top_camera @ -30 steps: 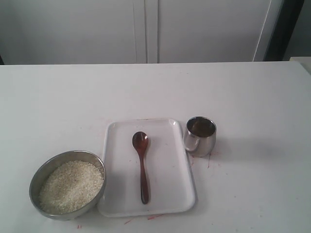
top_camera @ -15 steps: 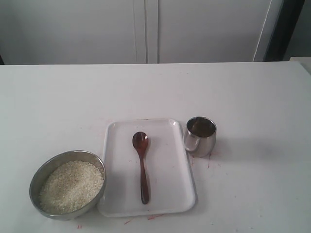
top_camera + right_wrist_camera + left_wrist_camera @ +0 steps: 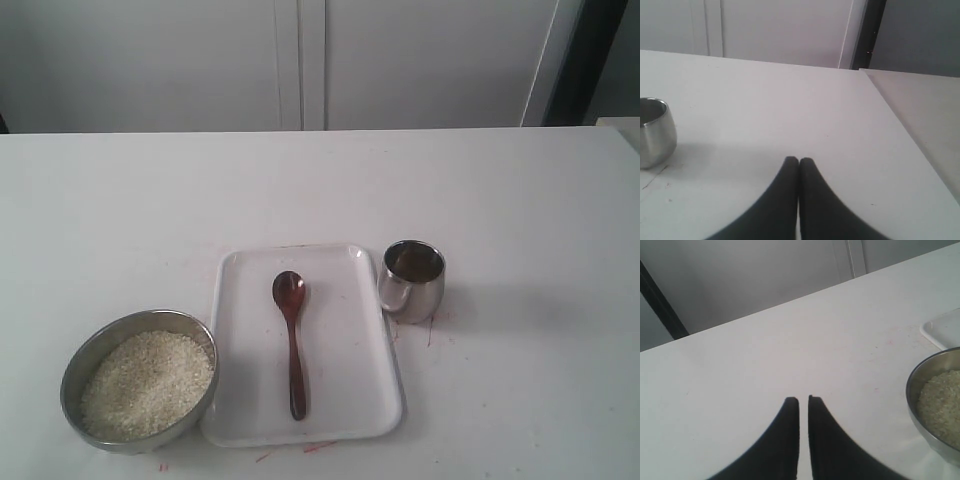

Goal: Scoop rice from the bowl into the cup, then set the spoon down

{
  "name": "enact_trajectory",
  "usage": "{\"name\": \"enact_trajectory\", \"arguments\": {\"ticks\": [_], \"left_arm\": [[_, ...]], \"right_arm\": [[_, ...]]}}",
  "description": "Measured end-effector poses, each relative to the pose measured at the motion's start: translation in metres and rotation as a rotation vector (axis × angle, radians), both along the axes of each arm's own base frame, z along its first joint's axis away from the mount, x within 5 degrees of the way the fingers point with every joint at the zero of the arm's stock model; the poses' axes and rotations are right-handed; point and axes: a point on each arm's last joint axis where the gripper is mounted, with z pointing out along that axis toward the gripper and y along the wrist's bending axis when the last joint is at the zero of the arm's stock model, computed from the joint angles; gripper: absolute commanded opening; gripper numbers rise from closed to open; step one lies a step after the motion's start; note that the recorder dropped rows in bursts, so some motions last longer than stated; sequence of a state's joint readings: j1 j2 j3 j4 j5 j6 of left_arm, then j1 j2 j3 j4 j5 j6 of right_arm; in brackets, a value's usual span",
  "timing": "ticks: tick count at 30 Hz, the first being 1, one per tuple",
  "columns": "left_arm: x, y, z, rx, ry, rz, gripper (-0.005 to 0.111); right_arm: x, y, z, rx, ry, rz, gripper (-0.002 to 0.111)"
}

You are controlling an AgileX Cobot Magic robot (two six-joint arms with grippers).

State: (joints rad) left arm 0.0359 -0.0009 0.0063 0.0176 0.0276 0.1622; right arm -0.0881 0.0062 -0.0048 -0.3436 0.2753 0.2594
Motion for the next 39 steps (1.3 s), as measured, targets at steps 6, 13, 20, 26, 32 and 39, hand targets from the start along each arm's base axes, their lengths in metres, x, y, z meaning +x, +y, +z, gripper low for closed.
{"name": "enact_trajectory", "arguments": {"ticks": [6, 13, 20, 26, 32, 39], "left_arm": [[0.0, 0.0, 0.0, 0.0, 0.0, 0.0, 0.014], [0.0, 0.0, 0.0, 0.0, 0.0, 0.0, 0.014], [0.0, 0.0, 0.0, 0.0, 0.0, 0.0, 0.014], [0.0, 0.0, 0.0, 0.0, 0.0, 0.0, 0.014], [0.0, 0.0, 0.0, 0.0, 0.0, 0.0, 0.014], [0.0, 0.0, 0.0, 0.0, 0.0, 0.0, 0.014]], "right_arm": [[-0.0001, 0.0052, -0.0046, -0.095, 0.067, 0.079, 0.0], [-0.0005, 0.0072, -0.0069, -0.105, 0.093, 0.104, 0.0], [-0.0007, 0.0073, -0.0078, -0.049, 0.096, 0.093, 0.0], [-0.0007, 0.0073, -0.0078, -0.047, 0.095, 0.093, 0.0], [-0.0008, 0.0073, -0.008, -0.045, 0.097, 0.093, 0.0], [-0.0008, 0.0073, -0.008, -0.043, 0.097, 0.092, 0.0]]}}
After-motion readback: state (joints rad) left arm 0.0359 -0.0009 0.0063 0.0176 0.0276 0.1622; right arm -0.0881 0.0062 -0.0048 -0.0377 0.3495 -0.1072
